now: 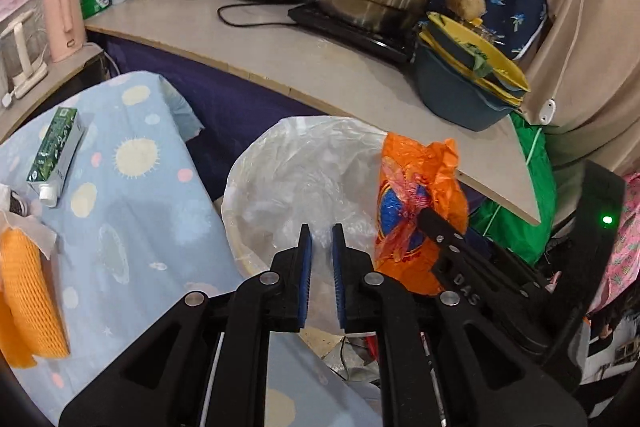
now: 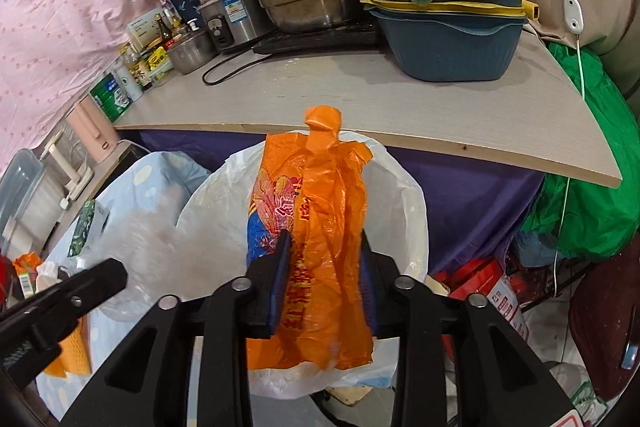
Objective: Collect trash
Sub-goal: 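Carry both bags over the bin and open both grippers to drop them, then move both grippers back toward the orange foam nets on the table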
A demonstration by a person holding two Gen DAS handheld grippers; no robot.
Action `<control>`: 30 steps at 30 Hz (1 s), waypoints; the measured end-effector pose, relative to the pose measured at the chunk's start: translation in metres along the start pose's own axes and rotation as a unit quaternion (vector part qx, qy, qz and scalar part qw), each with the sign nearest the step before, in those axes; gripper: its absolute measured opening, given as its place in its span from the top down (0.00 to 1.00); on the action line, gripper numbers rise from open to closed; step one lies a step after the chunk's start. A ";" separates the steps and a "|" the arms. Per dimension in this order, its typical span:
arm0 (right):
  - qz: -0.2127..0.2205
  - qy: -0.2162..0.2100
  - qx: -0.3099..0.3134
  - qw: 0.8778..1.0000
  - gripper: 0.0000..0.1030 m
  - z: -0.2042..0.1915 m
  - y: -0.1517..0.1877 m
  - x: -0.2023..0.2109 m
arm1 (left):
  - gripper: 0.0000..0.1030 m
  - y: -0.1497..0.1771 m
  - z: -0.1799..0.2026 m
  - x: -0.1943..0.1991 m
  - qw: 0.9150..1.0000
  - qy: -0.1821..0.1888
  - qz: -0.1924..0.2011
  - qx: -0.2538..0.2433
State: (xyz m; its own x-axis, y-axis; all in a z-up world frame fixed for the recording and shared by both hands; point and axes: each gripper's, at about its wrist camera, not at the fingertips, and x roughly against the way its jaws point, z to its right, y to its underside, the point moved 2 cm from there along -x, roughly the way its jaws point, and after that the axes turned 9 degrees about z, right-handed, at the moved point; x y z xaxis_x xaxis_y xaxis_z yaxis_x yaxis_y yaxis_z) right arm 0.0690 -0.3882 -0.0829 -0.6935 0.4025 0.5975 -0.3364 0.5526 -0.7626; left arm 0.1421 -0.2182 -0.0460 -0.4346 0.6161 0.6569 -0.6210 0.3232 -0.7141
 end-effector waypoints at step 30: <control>0.028 -0.095 0.043 0.994 0.43 -0.099 0.011 0.060 | 0.29 0.012 -0.111 0.105 0.982 -0.128 0.077 0.117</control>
State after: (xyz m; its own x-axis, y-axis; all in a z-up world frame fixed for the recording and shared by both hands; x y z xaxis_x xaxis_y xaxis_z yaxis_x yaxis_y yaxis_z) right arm 0.0875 -0.2858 -0.0308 -0.8180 0.2801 0.5024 -0.3422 0.4651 -0.8165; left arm 0.1611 -0.0702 -0.0126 -0.6664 0.4342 0.6062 -0.6550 0.0477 -0.7542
